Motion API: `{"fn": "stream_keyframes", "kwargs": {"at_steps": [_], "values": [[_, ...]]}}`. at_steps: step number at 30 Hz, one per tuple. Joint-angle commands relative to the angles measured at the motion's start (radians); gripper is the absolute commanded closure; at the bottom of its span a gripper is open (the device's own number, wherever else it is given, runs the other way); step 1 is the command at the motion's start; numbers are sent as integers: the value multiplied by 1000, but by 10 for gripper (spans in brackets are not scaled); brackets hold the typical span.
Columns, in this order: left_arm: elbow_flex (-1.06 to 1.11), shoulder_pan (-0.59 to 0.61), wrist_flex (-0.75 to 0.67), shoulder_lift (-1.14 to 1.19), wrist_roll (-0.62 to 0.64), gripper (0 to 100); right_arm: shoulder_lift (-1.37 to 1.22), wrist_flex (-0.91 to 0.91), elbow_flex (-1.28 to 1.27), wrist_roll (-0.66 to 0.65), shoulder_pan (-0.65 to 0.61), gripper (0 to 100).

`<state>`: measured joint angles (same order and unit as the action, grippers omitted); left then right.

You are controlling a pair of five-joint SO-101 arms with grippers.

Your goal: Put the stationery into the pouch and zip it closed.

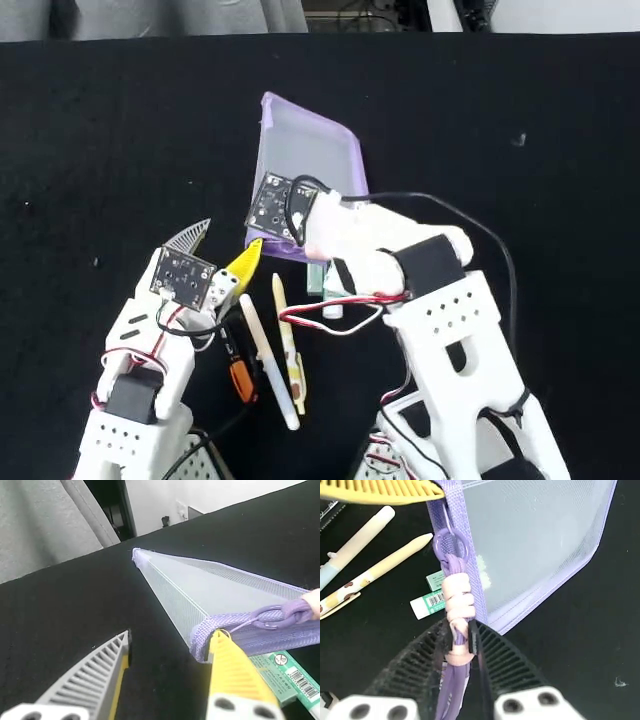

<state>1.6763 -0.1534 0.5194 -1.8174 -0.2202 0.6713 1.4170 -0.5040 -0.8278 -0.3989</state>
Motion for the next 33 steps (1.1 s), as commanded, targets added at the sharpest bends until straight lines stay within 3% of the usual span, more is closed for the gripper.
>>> {"fn": "stream_keyframes", "kwargs": {"at_steps": [1, 11, 28, 33], "values": [[24, 2, -18, -3, -5, 748, 19, 11, 58, -14, 17, 987], [24, -15, -17, 0, -71, 748, 22, 11, 56, -14, 8, 987], [24, -28, -77, 0, -77, 748, 24, 11, 56, -14, 6, 987], [24, -28, -78, 0, -146, 748, 22, 11, 56, -14, 6, 987]]}}
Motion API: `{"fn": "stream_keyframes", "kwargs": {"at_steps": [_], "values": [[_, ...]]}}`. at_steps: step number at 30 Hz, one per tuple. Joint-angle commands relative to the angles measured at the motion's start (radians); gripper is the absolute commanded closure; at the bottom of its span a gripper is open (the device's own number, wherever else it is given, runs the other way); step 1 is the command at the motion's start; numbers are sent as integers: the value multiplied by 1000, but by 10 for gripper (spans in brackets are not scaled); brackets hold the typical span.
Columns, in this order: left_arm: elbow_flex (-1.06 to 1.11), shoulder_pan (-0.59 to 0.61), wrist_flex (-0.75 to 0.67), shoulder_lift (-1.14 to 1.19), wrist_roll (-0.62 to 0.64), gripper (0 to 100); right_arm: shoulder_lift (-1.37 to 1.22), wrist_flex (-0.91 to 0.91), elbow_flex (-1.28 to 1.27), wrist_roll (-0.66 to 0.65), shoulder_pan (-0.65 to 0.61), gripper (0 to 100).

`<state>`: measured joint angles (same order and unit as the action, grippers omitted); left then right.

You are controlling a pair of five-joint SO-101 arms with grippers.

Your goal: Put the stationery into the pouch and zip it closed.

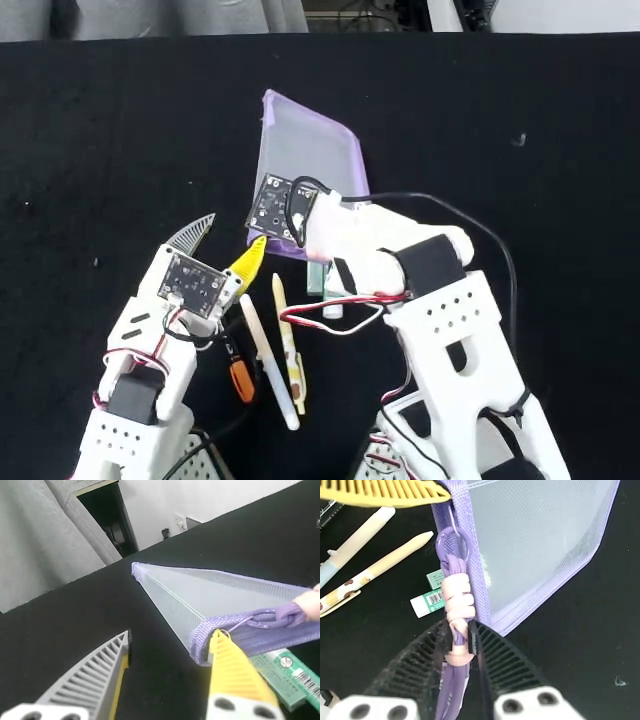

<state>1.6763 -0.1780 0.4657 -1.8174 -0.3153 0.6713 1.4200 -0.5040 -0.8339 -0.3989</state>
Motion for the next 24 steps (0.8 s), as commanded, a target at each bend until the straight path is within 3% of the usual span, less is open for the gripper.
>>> {"fn": "stream_keyframes", "kwargs": {"at_steps": [1, 15, 24], "values": [[24, -4, -25, 0, -57, 748, 22, 8, 56, -8, 6, 987], [-47, -4, -34, 60, 8, 748, 19, 8, 56, -8, 6, 987], [-263, 35, -305, 672, 6, 748, 21, 8, 54, -8, 6, 987]]}}
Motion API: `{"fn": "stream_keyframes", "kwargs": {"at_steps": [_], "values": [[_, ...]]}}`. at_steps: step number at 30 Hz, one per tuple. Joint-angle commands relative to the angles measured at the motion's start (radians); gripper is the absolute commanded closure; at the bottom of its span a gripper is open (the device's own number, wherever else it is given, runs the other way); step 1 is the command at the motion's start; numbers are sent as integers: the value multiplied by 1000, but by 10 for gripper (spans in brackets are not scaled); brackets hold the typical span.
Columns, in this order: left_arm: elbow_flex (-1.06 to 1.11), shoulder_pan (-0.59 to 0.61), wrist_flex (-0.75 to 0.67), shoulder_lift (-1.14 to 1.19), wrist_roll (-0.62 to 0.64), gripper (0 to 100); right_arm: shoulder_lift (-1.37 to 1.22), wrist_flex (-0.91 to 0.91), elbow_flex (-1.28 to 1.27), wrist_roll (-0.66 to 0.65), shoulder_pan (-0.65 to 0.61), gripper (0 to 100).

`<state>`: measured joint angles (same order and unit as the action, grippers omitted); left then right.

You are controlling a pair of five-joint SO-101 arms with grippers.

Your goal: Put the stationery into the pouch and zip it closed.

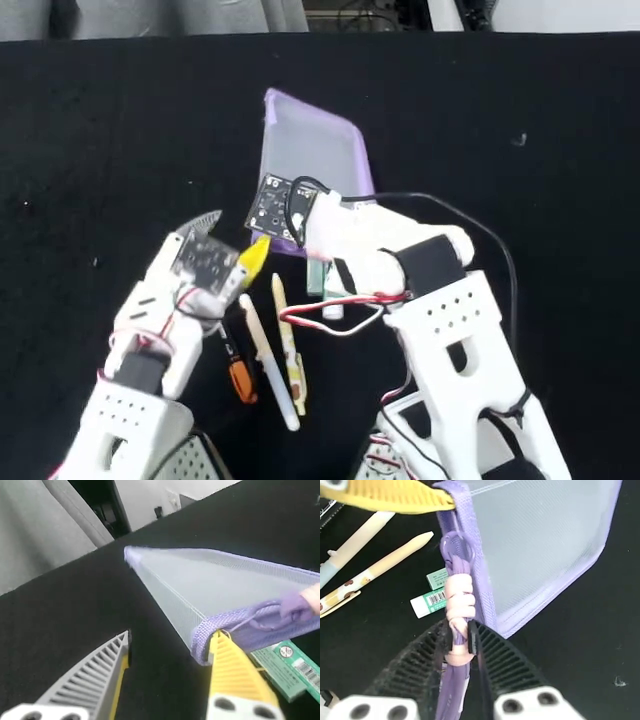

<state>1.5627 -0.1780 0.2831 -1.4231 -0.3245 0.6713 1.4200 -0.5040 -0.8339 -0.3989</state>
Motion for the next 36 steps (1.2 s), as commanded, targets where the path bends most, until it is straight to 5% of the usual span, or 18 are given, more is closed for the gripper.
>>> {"fn": "stream_keyframes", "kwargs": {"at_steps": [1, 5, 10, 14, 25, 32, 36], "values": [[-171, 35, -155, 341, 15, 748, 21, 8, 54, -8, 6, 987], [-180, 28, -288, 456, 15, 751, 24, 8, 54, -8, 6, 987], [-117, -8, -422, 433, 15, 876, 24, 8, 54, -8, 6, 987], [-93, -53, -423, 381, 9, 973, 22, 8, 54, -8, 6, 987], [-67, -44, -382, 341, 9, 971, 19, 8, 39, -8, 6, 983], [-139, 275, -253, 344, 137, 970, 15, -44, -5, 71, -144, 982], [-142, 458, -209, 344, 233, 970, -73, -107, -19, 114, -169, 887]]}}
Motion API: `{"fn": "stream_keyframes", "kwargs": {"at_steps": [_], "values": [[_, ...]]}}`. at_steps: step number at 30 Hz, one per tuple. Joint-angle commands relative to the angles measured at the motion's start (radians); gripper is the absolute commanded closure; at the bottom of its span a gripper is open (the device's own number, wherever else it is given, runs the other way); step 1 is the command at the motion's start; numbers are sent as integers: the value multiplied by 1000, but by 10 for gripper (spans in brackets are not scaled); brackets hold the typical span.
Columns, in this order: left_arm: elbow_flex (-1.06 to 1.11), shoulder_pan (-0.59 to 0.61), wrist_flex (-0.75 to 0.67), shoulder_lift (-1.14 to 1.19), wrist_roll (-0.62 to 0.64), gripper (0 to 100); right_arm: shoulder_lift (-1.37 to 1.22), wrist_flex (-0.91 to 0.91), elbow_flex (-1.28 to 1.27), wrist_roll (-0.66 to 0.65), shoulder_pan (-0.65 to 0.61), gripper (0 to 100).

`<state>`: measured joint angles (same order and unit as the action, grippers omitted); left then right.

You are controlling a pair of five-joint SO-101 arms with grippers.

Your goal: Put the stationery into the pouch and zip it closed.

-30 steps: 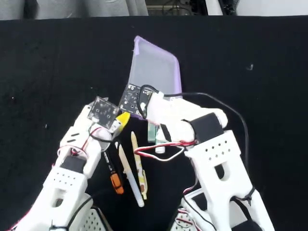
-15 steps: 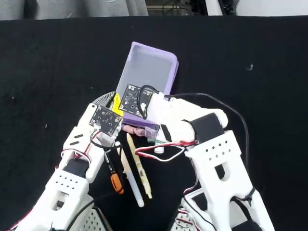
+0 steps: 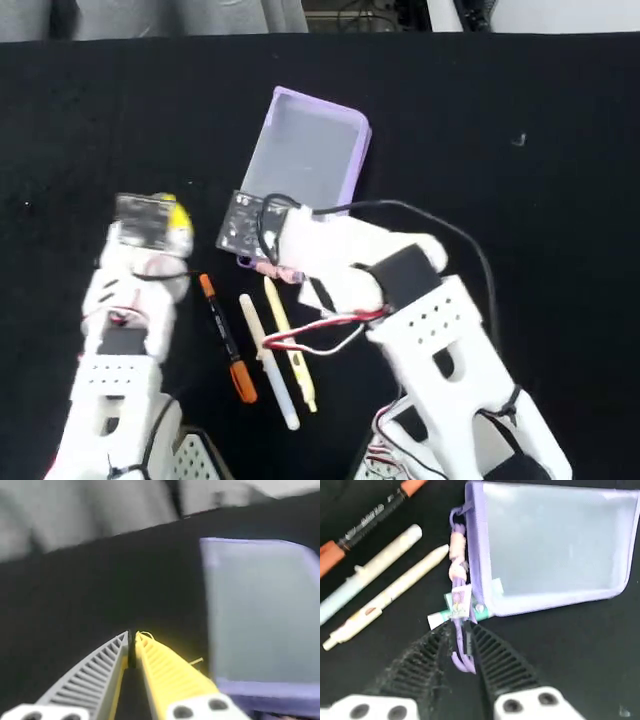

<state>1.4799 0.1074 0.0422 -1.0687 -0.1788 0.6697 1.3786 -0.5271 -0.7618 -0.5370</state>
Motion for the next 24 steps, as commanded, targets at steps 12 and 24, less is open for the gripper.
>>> {"fn": "stream_keyframes", "kwargs": {"at_steps": [12, 24], "values": [[58, 449, 44, -18, 94, 970, -449, -267, 10, -18, -54, 886], [87, 487, 44, -20, 94, 970, -739, -307, 137, -17, -95, 887]]}}
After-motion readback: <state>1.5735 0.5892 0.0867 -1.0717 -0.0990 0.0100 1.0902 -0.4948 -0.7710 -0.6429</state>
